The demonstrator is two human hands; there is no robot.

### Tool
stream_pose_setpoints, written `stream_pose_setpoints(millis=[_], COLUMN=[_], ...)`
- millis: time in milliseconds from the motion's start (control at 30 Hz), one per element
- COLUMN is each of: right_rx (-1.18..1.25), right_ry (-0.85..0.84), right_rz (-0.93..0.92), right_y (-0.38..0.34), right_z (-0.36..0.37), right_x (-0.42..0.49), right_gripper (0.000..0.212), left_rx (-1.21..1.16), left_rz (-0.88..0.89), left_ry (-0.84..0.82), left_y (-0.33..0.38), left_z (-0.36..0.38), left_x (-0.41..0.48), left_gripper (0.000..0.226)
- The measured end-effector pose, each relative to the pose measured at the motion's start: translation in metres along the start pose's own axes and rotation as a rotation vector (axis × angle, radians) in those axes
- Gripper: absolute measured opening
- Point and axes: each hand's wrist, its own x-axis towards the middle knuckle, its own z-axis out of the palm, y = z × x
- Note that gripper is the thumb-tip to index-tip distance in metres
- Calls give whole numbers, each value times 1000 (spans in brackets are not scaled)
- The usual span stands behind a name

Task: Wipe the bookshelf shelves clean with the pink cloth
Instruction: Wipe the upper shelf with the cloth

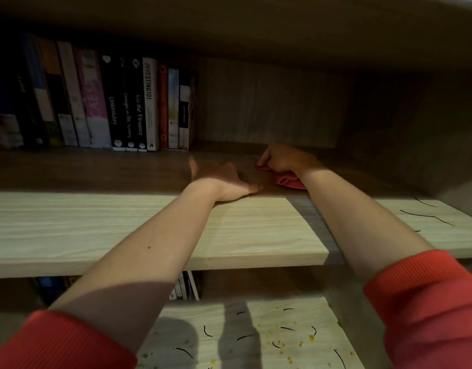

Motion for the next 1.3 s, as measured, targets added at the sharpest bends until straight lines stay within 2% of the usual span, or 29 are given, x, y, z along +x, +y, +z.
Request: stream_pose_setpoints(millis=[167,333,567,800,933,1133,1300], right_rx=[26,27,-74,-8,-29,-90,-6], right_ry=[-27,24,-110,-39,-78,-14,9], right_rz=[-20,-6,-60,-84,-133,-200,-284], right_y=[7,10,7,-7,3,-4,-9], right_z=[-8,3,-17,5,-6,5,10], right_x=[-12,2,-16,-5,-21,-55,-111], right_gripper=[39,37,40,39,43,39,41], left_rx=[-2,-22,-27,-6,-58,-114,-211], left_rz=[2,-3,18,2,-2,-15,-6], left_ry=[2,-2,-5,3,60,275,285], left_y=[0,0,1,1,-2,-2,5], left_z=[-1,-1,-2,-1,-5,-10,-15], left_x=[-1,-1,-3,-2,-2,-8,-29], left_gripper=[75,77,71,76,54,45,36])
